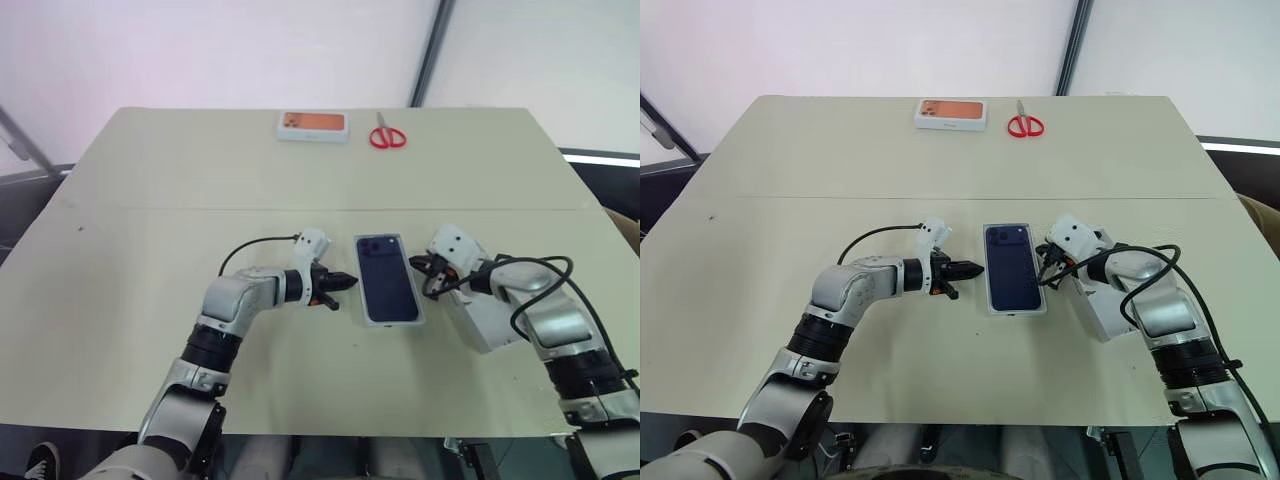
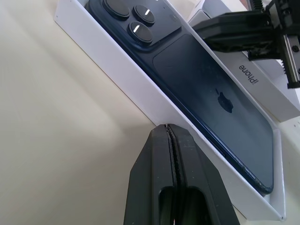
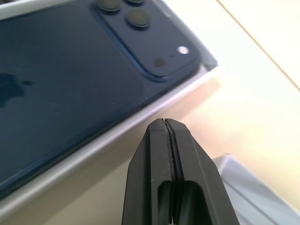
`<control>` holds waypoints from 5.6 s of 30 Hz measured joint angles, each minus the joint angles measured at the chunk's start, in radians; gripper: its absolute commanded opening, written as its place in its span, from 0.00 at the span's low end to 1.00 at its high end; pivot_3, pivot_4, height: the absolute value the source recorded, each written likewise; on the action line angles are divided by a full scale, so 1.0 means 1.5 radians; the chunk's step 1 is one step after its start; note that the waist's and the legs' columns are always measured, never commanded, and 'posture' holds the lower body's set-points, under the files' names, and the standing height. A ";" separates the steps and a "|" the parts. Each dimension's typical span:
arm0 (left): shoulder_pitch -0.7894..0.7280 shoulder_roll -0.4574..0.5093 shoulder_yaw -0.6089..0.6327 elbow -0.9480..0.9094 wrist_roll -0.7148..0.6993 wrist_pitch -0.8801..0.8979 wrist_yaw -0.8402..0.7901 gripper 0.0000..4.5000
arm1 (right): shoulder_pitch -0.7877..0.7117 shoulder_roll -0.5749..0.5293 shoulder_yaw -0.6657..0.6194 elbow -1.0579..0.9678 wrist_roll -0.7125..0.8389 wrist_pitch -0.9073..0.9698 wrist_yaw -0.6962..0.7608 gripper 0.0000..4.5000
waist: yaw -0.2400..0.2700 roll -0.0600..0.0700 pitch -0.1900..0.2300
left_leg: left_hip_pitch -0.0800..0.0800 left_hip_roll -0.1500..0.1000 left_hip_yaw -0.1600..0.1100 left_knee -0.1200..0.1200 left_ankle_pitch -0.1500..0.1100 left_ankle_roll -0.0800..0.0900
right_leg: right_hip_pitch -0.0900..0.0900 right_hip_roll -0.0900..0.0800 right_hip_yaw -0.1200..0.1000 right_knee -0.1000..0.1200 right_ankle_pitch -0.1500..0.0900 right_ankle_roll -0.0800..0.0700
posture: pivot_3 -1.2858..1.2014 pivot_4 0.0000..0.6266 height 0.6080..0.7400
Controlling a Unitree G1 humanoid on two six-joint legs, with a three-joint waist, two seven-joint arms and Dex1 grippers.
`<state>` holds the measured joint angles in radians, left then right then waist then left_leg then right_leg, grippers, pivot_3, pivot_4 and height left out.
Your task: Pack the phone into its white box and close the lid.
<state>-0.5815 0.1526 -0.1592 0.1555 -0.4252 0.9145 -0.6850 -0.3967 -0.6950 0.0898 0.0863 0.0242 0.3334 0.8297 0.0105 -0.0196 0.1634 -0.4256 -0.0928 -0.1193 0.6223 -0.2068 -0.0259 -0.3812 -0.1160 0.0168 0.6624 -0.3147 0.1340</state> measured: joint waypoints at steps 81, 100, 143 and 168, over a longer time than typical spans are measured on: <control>0.031 0.275 0.074 -0.001 -0.023 -0.290 -0.367 0.99 | 0.095 -0.083 -0.215 -0.461 0.270 0.849 -0.201 0.99 | -0.003 0.001 0.001 | -0.002 0.001 0.002 -0.002 0.000 0.000 | -0.004 -0.001 0.002 0.000 0.000 0.000 | 0.52 0.24 1.00; 0.072 0.239 0.064 -0.054 -0.025 -0.275 -0.307 0.99 | 0.069 -0.029 -0.332 -0.311 0.762 0.850 -0.694 0.99 | -0.015 0.001 0.001 | -0.002 0.001 0.002 -0.003 0.000 0.001 | -0.004 -0.001 0.003 0.001 0.000 0.000 | 0.52 0.24 1.00; 0.063 0.226 0.093 -0.050 -0.041 -0.247 -0.249 1.00 | -0.068 -0.078 -0.150 -0.211 1.227 0.310 -0.956 0.01 | -0.014 0.001 0.002 | -0.002 0.003 0.002 -0.005 0.000 0.002 | -0.004 0.003 0.003 0.000 0.000 0.000 | 0.52 0.24 1.00; 0.053 0.240 0.154 -0.076 -0.100 -0.194 -0.210 1.00 | -0.035 0.225 -0.094 -0.230 1.278 0.317 -0.840 0.01 | -0.020 0.001 0.003 | -0.001 0.003 0.003 -0.005 0.001 0.001 | -0.006 0.002 0.005 0.001 0.000 0.000 | 0.52 0.24 1.00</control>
<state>-0.5015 0.5131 0.0723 0.0414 -0.5759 0.6239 -0.9998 -0.4497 -0.3578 -0.0505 -0.2581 1.9419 0.8095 -0.4304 -0.0199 -0.0175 0.1673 -0.4276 -0.0890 -0.1152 0.6154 -0.2057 -0.0244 -0.3900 -0.1130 0.0237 0.6646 -0.3148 0.1337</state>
